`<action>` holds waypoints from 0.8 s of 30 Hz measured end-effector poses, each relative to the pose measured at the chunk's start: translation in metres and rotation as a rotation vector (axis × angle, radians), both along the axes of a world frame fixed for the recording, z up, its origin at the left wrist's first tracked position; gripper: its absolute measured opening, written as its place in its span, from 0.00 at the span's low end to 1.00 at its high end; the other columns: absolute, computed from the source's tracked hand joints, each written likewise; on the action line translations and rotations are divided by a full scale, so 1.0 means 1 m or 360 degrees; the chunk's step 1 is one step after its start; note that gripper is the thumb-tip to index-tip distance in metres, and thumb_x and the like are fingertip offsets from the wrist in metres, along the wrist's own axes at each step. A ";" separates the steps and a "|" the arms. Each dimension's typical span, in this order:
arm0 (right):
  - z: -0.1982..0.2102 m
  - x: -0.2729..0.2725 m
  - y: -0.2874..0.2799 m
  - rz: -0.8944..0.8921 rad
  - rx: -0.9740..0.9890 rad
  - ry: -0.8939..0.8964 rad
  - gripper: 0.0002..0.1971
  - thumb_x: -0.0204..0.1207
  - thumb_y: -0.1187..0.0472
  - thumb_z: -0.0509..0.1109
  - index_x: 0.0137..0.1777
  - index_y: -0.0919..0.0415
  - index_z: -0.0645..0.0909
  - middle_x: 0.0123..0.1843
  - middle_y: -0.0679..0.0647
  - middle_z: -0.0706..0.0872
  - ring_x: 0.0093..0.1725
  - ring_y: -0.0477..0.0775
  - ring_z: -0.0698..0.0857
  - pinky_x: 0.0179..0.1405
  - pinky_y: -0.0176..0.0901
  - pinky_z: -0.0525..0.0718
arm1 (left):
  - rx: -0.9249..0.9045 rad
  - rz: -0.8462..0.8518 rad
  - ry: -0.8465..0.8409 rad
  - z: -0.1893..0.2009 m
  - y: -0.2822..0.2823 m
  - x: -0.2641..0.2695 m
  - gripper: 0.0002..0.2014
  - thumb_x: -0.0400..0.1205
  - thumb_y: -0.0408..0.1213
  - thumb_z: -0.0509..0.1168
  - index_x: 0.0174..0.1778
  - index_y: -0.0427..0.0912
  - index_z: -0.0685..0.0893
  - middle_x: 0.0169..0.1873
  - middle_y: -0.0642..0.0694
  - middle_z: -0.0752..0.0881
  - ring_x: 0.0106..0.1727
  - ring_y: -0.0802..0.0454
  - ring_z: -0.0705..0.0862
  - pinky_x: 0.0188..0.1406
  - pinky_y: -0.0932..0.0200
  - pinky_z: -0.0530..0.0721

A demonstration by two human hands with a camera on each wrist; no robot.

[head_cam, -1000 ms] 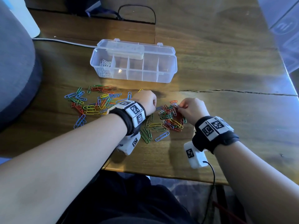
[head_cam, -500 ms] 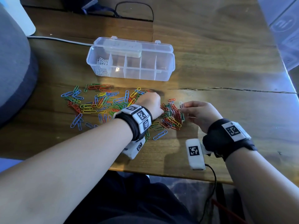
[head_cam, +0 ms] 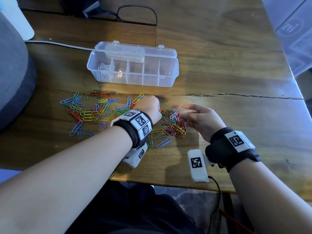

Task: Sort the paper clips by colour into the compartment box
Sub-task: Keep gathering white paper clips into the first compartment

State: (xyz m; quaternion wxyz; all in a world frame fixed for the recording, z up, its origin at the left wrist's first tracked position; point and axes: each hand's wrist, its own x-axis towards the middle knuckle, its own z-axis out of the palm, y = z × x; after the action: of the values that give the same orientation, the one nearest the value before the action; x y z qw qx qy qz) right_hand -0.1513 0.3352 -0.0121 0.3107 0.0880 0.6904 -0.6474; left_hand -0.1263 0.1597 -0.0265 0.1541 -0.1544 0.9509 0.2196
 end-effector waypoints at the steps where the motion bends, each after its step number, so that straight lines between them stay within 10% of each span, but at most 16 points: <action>1: 0.000 0.001 -0.001 -0.0003 -0.0018 -0.0015 0.13 0.73 0.76 0.68 0.57 0.71 0.81 0.37 0.59 0.84 0.32 0.51 0.80 0.30 0.32 0.81 | -0.0016 -0.0023 -0.0008 0.000 0.001 0.000 0.05 0.76 0.34 0.67 0.42 0.39 0.88 0.44 0.45 0.88 0.44 0.45 0.85 0.36 0.58 0.77; 10: 0.003 0.001 0.000 -0.0192 -0.0265 -0.0158 0.08 0.76 0.76 0.63 0.44 0.63 0.79 0.31 0.57 0.85 0.28 0.49 0.84 0.29 0.36 0.85 | 0.0169 -0.0070 -0.0090 0.007 -0.012 0.004 0.10 0.73 0.35 0.71 0.27 0.47 0.80 0.32 0.52 0.83 0.39 0.51 0.80 0.37 0.60 0.74; 16: 0.000 -0.001 -0.010 0.0265 0.0448 0.0404 0.07 0.75 0.70 0.63 0.39 0.59 0.79 0.27 0.49 0.74 0.25 0.47 0.72 0.26 0.36 0.70 | 0.0641 0.0210 0.0071 0.009 -0.031 0.017 0.09 0.73 0.32 0.74 0.29 0.42 0.82 0.23 0.49 0.84 0.23 0.55 0.80 0.26 0.64 0.80; 24: -0.015 -0.002 -0.030 0.1075 0.1270 0.0995 0.03 0.75 0.61 0.68 0.45 0.51 0.83 0.35 0.46 0.77 0.40 0.52 0.77 0.36 0.39 0.72 | 0.0090 0.0074 0.0169 0.009 -0.026 0.016 0.05 0.77 0.39 0.69 0.36 0.47 0.83 0.33 0.54 0.80 0.43 0.51 0.81 0.42 0.60 0.75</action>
State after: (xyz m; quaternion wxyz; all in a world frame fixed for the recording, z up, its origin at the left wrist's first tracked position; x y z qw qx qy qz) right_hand -0.1532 0.3048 -0.0275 0.2245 -0.2205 0.9280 -0.1995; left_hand -0.1098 0.1333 -0.0174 0.1025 -0.1601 0.9473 0.2578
